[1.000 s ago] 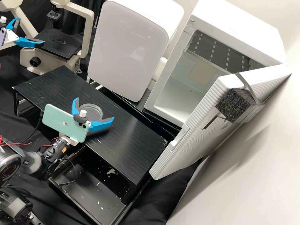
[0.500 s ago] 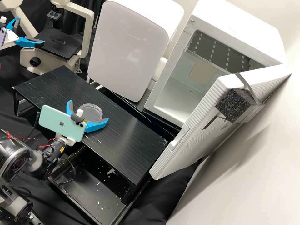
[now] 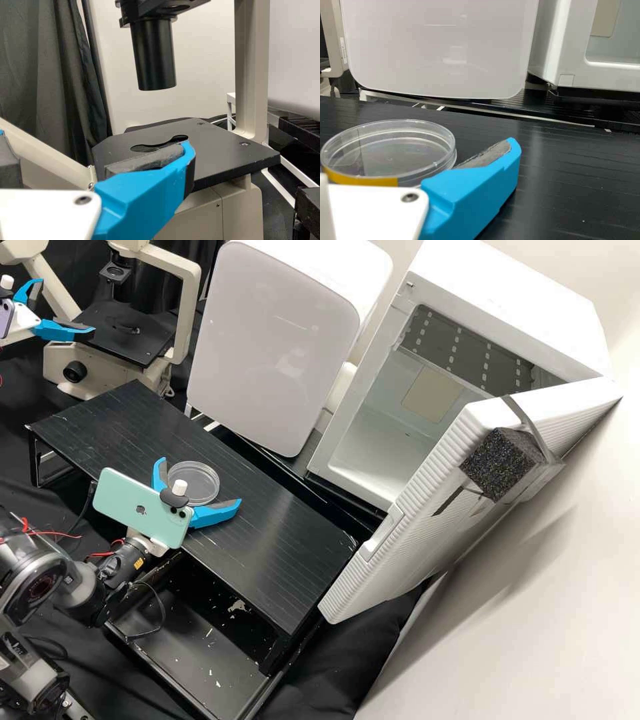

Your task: Place the petri dish in the incubator

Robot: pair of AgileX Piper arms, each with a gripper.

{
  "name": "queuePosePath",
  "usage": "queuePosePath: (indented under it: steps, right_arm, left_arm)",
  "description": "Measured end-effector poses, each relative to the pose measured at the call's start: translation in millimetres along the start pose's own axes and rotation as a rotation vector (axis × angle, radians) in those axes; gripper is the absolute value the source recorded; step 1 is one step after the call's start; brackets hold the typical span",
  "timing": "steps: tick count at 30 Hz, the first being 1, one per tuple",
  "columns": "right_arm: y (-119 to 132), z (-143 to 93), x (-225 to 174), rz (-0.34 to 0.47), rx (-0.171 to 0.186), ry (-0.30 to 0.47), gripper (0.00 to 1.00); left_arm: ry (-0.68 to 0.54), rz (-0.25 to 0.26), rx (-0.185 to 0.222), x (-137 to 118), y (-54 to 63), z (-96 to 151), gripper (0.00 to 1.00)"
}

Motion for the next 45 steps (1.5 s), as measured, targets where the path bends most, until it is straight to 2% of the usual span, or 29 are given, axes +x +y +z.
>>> queuePosePath:
  steps: [3, 4, 12, 18, 35, 45]
  right_arm:
    - [0.4, -0.7, 1.0, 0.001, 0.003, 0.007, 1.0]
    - [0.2, -0.8, 0.9, -0.002, 0.003, 0.01, 0.0]
    - [-0.2, -1.0, 0.7, -0.017, -0.002, 0.023, 0.0]
    - [-0.6, -1.3, 0.6, -0.024, 0.015, 0.03, 0.0]
    - [1.8, -1.8, 3.2, -0.019, 0.01, 0.039, 0.0]
    - [2.3, -1.1, 2.9, -0.024, 0.026, 0.041, 0.0]
  left_arm:
    - [0.0, 0.0, 0.0, 0.0, 0.0, 0.0, 1.0]
    - [0.0, 0.0, 0.0, 0.0, 0.0, 0.0, 1.0]
    - [0.0, 0.0, 0.0, 0.0, 0.0, 0.0, 1.0]
    - [0.0, 0.0, 0.0, 0.0, 0.0, 0.0, 1.0]
    - [0.0, 0.0, 0.0, 0.0, 0.0, 0.0, 1.0]
    - [0.0, 0.0, 0.0, 0.0, 0.0, 0.0, 1.0]
